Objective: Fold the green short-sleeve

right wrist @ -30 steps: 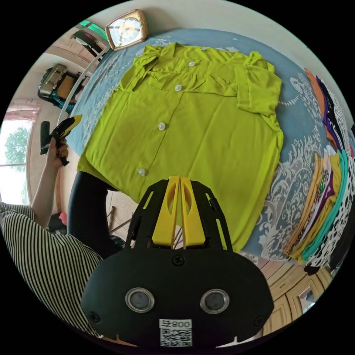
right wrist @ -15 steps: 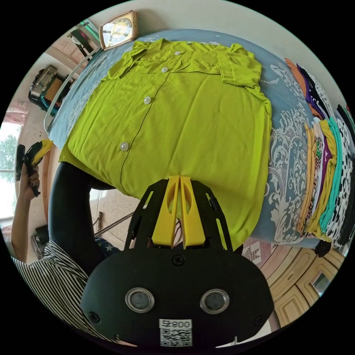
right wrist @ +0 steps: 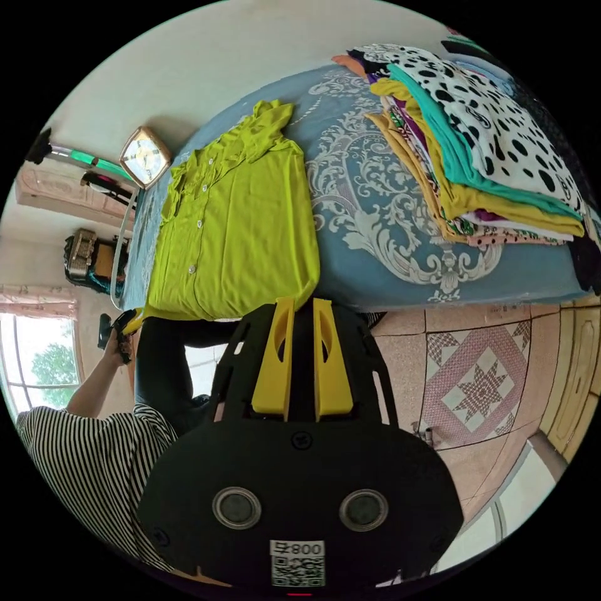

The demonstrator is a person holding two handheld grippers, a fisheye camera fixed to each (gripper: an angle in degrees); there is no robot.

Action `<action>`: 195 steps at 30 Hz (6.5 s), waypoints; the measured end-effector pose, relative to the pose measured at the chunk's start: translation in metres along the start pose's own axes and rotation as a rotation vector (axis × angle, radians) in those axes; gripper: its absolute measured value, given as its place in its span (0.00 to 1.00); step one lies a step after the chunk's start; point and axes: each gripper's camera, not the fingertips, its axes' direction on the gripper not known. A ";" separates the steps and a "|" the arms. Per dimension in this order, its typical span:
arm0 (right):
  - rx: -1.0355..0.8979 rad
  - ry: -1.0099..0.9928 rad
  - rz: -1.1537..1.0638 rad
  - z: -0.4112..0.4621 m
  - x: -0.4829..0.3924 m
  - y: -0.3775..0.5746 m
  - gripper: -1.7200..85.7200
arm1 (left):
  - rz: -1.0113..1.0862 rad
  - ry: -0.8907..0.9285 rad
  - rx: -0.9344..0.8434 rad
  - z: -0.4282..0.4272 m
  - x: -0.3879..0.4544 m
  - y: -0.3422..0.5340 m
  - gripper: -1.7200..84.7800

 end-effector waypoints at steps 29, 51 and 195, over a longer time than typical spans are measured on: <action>-0.152 -0.031 0.098 -0.006 0.099 0.043 0.03 | 0.063 -0.100 -0.047 -0.036 0.053 0.058 0.04; 0.004 -0.345 -0.035 -0.111 0.150 0.111 0.02 | 0.154 0.155 0.085 -0.128 0.061 0.142 0.03; 0.110 0.370 -0.425 0.088 -0.174 -0.413 0.01 | 0.488 -0.370 0.223 0.364 0.269 -0.505 0.02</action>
